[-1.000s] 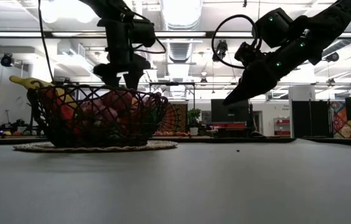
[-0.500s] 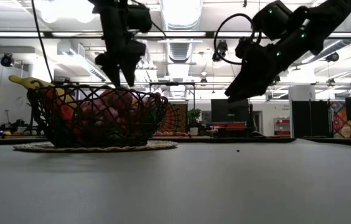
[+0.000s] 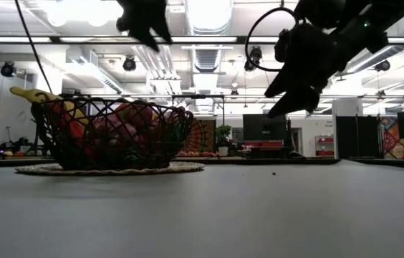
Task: Build produce basket
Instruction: Put the yellow mango into the wire basket
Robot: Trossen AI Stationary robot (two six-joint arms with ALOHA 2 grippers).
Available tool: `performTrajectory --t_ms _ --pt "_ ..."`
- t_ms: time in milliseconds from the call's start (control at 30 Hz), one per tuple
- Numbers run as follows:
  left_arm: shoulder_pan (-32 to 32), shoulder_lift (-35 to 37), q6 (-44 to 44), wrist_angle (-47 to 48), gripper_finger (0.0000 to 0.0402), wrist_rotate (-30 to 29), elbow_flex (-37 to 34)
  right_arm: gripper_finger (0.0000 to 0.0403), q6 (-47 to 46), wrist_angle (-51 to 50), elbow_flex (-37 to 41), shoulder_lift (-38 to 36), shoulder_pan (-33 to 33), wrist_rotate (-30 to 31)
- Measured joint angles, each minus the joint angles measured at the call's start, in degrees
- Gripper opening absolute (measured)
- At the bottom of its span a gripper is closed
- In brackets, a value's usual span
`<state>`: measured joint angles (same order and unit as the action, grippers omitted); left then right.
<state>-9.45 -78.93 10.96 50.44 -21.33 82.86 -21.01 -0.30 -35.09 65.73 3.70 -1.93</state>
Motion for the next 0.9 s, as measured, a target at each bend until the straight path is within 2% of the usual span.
performTrajectory --t_ms 133,300,467,567,700,767,900 --pt "8.7 3.0 -3.9 -11.9 0.0342 -4.3 -4.6 0.0328 -3.9 -0.1 0.0 0.0 -3.1 0.1" --pt "18.1 5.8 -10.0 -31.3 0.0342 -4.5 -14.5 0.0328 -6.3 -0.3 0.2 0.0 -7.2 4.0" --pt "23.4 7.2 -14.5 -46.8 0.0342 -5.1 -23.8 0.0328 -7.6 -0.5 0.5 0.0 -9.8 8.6" --pt "24.3 8.0 -14.7 -48.9 0.0342 -8.2 -27.6 0.0328 -7.7 -2.0 0.5 0.0 -10.1 7.7" --pt "23.5 8.6 -14.8 -49.1 0.0342 -17.8 -31.8 0.0328 -7.2 -8.7 -1.2 -0.4 -9.8 8.0" --pt "21.5 8.6 -14.8 -49.5 0.0336 -21.0 -33.4 0.0328 -5.2 -10.9 -2.2 -0.4 -9.2 8.9" --pt "14.0 8.2 -14.7 -49.4 0.0301 -21.4 -34.9 0.0327 -0.5 -11.0 -3.8 -0.4 -8.2 11.7"
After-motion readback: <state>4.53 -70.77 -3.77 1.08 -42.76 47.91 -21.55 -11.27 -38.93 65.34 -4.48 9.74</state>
